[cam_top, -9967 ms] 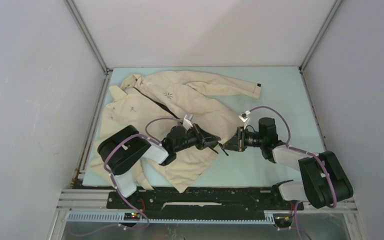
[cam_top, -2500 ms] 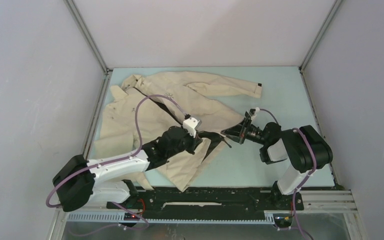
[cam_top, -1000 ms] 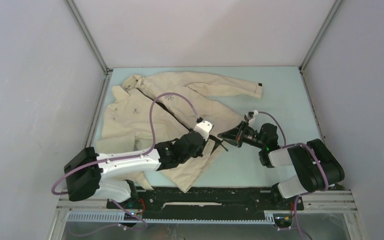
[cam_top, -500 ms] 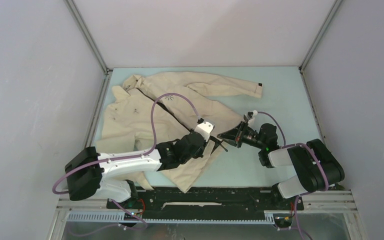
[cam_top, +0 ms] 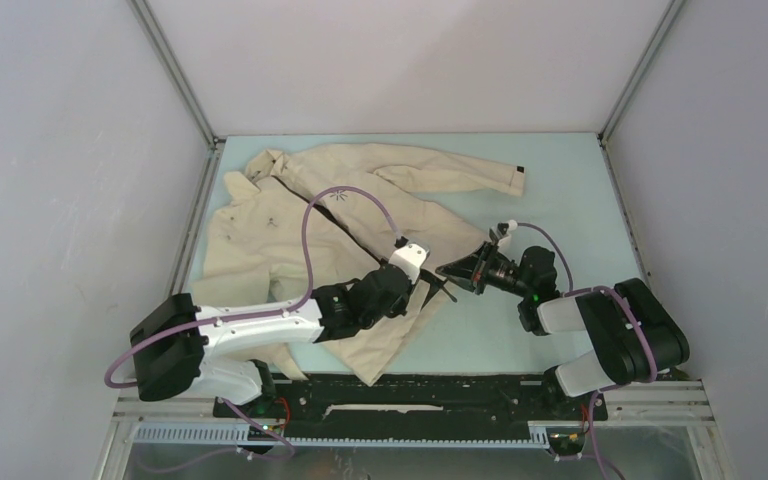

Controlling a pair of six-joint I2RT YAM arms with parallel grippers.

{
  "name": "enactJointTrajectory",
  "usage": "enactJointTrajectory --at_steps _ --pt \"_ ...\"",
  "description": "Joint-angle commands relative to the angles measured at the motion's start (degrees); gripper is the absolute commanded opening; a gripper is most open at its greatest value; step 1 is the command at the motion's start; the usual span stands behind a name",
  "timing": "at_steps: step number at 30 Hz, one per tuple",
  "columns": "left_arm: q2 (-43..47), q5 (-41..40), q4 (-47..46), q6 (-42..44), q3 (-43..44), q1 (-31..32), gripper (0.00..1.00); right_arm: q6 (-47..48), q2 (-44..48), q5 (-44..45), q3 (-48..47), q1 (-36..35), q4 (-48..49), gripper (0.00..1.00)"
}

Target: Zip up the jacket

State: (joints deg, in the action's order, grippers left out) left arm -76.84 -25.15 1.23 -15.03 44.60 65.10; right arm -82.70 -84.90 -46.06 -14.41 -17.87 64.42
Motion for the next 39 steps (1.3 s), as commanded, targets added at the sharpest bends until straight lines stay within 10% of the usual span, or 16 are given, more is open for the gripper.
enactJointTrajectory --at_steps 1,39 --pt "0.26 -1.26 -0.24 0.09 4.06 0.81 0.00 0.01 1.40 0.66 -1.14 -0.41 2.81 0.00" --pt "0.52 -2.98 0.66 -0.27 4.33 1.45 0.00 1.93 1.41 2.54 -0.95 -2.90 0.69 0.00"
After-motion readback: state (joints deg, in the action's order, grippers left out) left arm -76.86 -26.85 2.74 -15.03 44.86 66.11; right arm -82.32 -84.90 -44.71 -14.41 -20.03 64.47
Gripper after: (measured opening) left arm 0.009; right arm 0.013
